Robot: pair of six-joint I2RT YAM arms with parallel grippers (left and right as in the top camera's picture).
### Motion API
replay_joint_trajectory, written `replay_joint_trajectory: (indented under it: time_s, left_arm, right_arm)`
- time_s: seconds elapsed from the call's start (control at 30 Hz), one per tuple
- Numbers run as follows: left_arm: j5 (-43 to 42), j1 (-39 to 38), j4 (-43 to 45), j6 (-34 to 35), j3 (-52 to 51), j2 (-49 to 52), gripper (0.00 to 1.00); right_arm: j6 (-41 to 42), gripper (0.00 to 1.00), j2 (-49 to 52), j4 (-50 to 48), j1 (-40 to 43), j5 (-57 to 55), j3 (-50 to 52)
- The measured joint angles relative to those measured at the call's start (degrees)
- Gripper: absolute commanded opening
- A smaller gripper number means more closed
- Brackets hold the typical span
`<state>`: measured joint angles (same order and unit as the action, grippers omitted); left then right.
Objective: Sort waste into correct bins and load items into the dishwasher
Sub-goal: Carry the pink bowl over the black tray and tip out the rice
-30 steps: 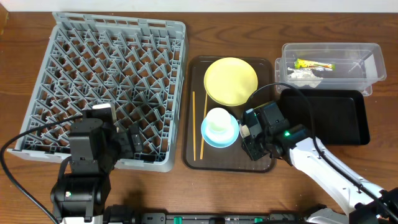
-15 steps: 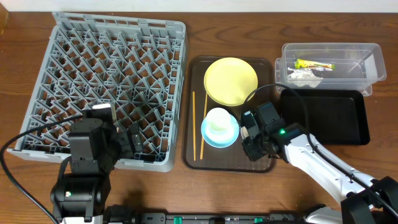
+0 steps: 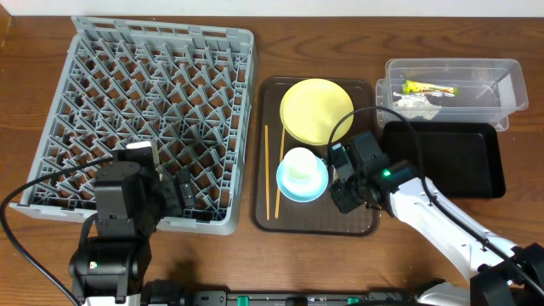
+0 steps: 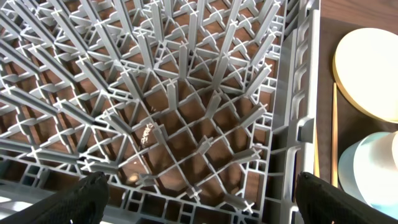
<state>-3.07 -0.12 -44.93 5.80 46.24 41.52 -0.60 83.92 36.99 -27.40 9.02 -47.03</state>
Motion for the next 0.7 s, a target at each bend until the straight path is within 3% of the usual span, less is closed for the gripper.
replay_joint_trajectory:
  time_s: [0.37, 0.5, 0.7]
  left_arm:
    - [0.0, 0.0, 0.0, 0.0, 0.0, 0.0, 0.96]
    - [0.0, 0.0, 0.0, 0.0, 0.0, 0.0, 0.96]
    - [0.0, 0.0, 0.0, 0.0, 0.0, 0.0, 0.96]
  right_arm:
    - [1.6, 0.01, 0.3, 13.7, 5.6, 2.8, -18.8]
    - [1.6, 0.01, 0.3, 15.0, 12.6, 7.8, -22.3]
    - [1.4, 0.01, 0.3, 17.7, 30.9, 19.1, -22.4]
